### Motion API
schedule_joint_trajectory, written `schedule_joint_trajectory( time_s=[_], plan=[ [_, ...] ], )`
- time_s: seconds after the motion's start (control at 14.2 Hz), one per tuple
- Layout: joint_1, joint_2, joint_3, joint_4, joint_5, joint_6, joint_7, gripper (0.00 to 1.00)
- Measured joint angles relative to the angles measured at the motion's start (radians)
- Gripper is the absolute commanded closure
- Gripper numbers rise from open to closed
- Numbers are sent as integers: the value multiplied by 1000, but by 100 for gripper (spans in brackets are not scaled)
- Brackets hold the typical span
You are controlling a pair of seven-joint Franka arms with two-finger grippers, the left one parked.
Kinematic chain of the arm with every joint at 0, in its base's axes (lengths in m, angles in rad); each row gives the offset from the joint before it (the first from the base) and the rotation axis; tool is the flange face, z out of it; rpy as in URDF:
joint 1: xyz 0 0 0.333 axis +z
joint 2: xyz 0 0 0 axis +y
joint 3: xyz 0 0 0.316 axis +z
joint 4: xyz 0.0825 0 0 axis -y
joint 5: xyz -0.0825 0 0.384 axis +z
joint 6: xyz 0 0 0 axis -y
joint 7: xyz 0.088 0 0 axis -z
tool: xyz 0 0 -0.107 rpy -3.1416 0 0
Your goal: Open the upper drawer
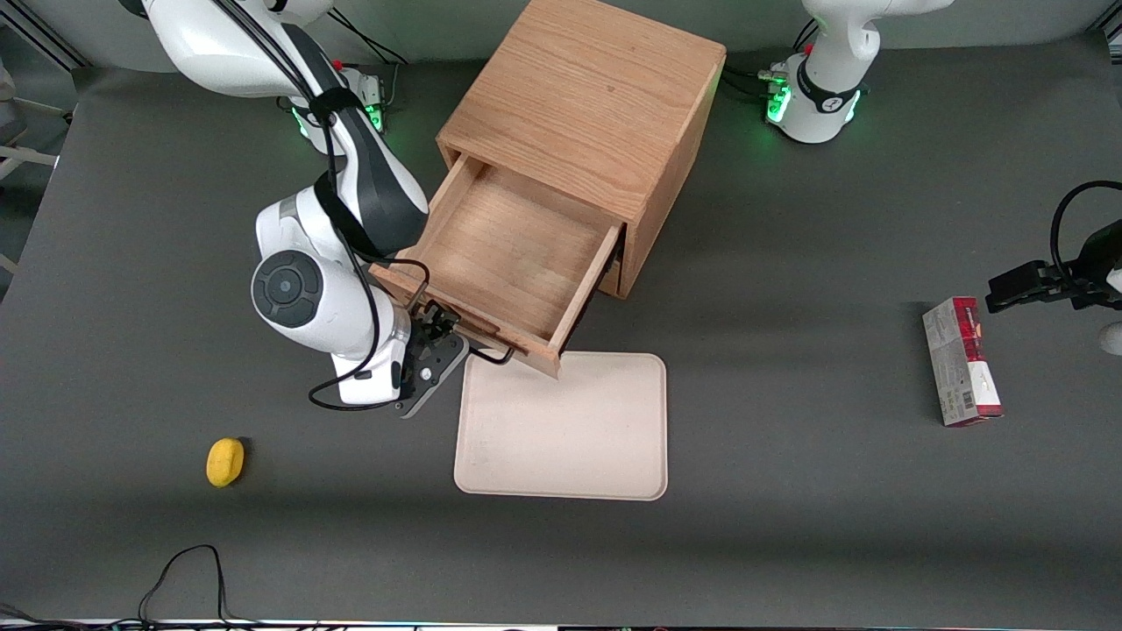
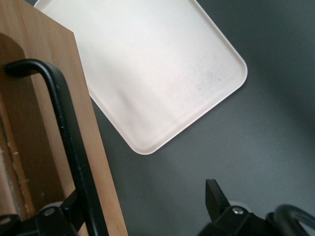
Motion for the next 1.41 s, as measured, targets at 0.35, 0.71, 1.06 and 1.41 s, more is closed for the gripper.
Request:
schedule_joint_trajectory(
  time_s=[0.35, 0.71, 1.06, 1.41],
  plan=[
    [-7, 34, 0, 55, -8, -22, -2, 0],
    [-31, 72, -1, 116, -8, -40, -18, 0],
    [-31, 70, 0, 208, -8, -123, -18, 0],
    [-43, 19, -28, 321, -10, -242, -16, 0]
  ],
)
